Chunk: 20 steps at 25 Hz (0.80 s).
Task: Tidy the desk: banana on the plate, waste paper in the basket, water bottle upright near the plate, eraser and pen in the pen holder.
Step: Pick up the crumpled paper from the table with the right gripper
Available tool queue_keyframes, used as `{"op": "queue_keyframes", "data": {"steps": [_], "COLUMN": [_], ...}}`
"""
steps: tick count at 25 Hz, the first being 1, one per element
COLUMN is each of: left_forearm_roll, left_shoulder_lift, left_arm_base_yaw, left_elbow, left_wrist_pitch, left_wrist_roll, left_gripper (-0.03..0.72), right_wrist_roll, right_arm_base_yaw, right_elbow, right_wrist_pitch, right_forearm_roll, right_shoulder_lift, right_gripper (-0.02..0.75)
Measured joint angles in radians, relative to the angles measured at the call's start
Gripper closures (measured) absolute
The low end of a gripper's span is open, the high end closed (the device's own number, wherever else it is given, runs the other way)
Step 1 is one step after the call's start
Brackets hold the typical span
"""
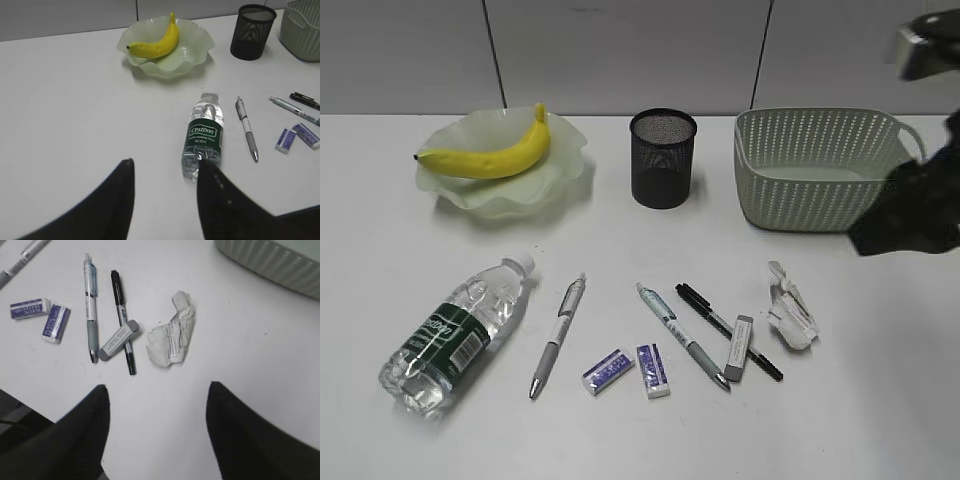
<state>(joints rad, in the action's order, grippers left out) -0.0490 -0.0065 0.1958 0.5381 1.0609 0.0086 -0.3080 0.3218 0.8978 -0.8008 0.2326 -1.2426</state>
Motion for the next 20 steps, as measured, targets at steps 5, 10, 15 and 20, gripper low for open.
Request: {"op": "queue_keyframes", "data": {"steps": [5, 10, 15, 20], "left_forearm_roll": [0.000, 0.000, 0.000, -0.001], "left_shoulder_lift": [0.000, 0.000, 0.000, 0.007], "left_arm_base_yaw": [0.000, 0.000, 0.000, 0.000], "left_elbow": [0.000, 0.000, 0.000, 0.000], "left_wrist_pitch": [0.000, 0.000, 0.000, 0.000], "left_wrist_roll": [0.000, 0.001, 0.001, 0.001], "left_gripper": [0.378, 0.378, 0.378, 0.378], "right_wrist_roll": [0.057, 0.085, 0.087, 0.089], "right_arm_base_yaw": [0.017, 0.017, 0.017, 0.017], "right_elbow": [0.100, 0.164, 0.189, 0.190], "right_wrist_pitch": [0.025, 0.072, 0.117, 0.131], "right_forearm_roll": [-0.013, -0.015, -0.015, -0.015], "right_shoulder_lift": [-0.330, -0.558, -0.688, -0.749], "right_gripper": [0.223, 0.220, 0.227, 0.328]}}
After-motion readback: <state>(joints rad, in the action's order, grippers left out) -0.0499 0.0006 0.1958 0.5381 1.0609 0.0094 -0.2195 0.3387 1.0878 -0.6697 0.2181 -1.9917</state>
